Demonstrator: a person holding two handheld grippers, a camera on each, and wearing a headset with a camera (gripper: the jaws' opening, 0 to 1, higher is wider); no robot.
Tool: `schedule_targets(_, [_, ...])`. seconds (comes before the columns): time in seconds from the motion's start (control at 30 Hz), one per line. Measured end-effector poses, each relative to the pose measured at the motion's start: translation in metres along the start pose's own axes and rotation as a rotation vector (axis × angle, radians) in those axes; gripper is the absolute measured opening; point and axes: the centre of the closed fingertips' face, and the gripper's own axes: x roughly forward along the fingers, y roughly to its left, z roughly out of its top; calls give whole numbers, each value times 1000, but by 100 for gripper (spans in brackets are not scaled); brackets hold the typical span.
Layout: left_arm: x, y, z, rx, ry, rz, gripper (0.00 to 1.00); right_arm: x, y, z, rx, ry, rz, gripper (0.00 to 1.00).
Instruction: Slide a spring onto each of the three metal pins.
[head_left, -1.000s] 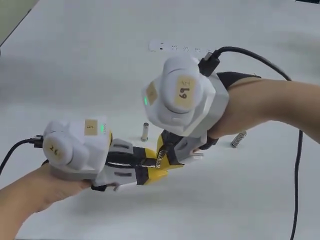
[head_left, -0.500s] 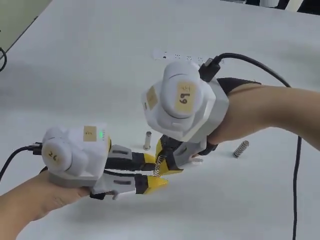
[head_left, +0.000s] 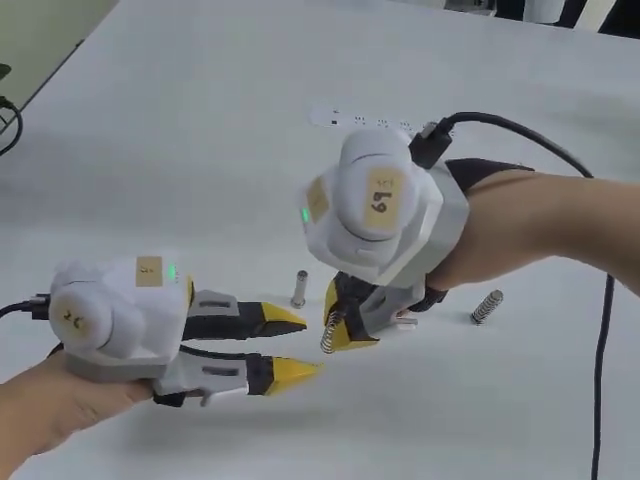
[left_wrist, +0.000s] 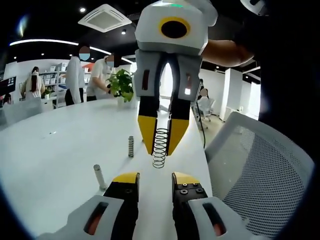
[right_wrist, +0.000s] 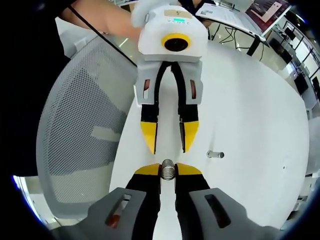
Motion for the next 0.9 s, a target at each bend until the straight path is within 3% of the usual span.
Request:
schedule_targets(0.23, [-23, 8, 0, -39, -21, 78, 27, -5, -6, -6, 16, -4, -19, 7])
schedule_targets(0.33, [-30, 11, -2, -33, -11, 110, 33, -5, -6, -9, 22, -2, -19, 7])
schedule_targets(0.47, [-38, 14, 1, -56, -35, 149, 46, -5, -7, -11, 29, 0, -23, 7])
schedule_targets(0.6, [-44, 16, -5, -60, -21, 168, 57, -6, -8, -12, 30, 1, -28, 7])
schedule_targets(0.9, [-58, 20, -6, -55, -27, 216, 73, -9, -16, -12, 46, -15, -44, 7])
